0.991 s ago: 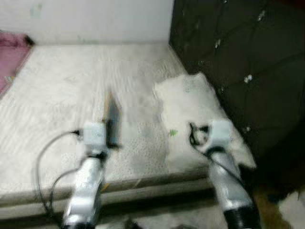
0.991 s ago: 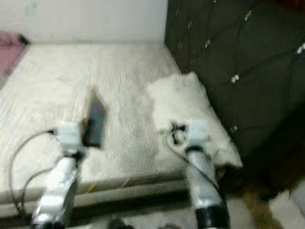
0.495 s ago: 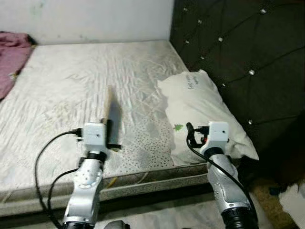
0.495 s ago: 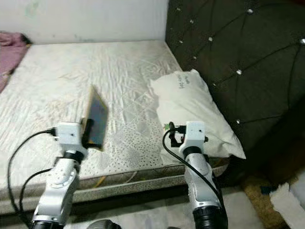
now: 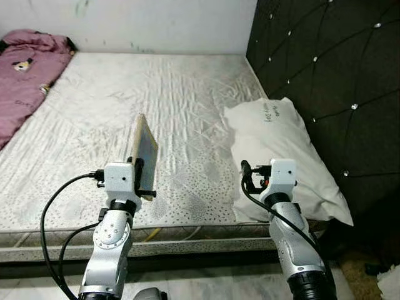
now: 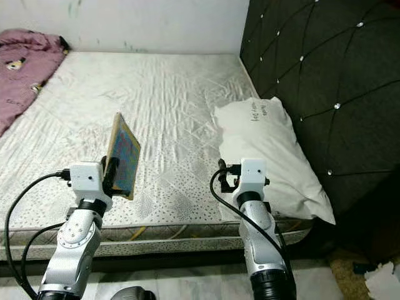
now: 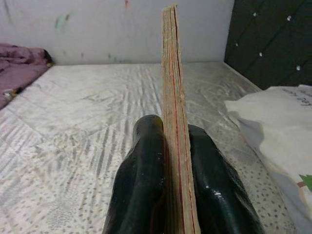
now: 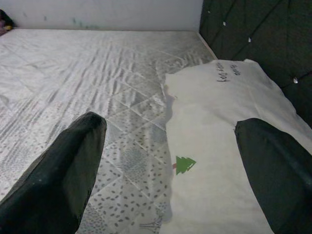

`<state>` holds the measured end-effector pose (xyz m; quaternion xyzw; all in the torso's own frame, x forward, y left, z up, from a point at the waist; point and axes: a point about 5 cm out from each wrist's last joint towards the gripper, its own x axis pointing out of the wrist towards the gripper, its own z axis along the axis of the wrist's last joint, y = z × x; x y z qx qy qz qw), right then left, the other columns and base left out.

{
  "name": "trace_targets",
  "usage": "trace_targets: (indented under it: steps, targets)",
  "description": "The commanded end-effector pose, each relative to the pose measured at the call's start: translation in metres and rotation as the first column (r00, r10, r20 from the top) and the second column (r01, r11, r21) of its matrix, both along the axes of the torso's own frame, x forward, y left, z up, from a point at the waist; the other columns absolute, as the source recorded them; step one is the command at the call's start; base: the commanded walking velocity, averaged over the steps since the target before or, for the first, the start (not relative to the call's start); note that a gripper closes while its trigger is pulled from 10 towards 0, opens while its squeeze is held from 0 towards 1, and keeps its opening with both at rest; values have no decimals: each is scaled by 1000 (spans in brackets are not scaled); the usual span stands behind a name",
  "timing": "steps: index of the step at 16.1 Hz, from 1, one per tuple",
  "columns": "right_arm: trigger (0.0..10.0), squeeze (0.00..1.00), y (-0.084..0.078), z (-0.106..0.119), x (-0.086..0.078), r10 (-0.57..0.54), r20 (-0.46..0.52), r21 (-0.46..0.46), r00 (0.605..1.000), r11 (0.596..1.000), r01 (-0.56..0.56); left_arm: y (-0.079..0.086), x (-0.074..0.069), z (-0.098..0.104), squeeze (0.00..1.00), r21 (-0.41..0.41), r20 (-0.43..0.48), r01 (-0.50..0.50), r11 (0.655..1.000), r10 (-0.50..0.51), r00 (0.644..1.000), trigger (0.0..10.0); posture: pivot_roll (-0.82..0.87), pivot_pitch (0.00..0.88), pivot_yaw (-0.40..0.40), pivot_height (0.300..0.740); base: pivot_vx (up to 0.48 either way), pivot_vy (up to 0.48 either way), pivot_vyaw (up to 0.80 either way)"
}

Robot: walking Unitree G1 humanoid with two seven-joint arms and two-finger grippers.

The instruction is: Clean up the room

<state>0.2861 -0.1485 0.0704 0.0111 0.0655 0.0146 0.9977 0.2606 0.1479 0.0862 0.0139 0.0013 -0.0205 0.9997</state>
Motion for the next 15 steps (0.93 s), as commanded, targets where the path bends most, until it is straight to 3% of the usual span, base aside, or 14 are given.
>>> trace_targets:
  steps: [1,11,15]
  targets:
    - [10000,0,-1,2,2,0,4,-2,1000,1000,0,-2,4,11,0,2,54,18,1000,-18,998,10000,3,0,-16,740,304,0,0]
    - [10000,0,-1,3,1,-1,6,-1,1000,1000,1,-3,3,10,0,3,46,21,1000,-21,999,10000,1,0,-15,740,303,0,0]
    - [10000,0,-1,3,1,-2,6,3,1000,1000,2,-3,4,10,0,1,51,15,1000,-16,999,10000,1,0,-14,740,0,0,0]
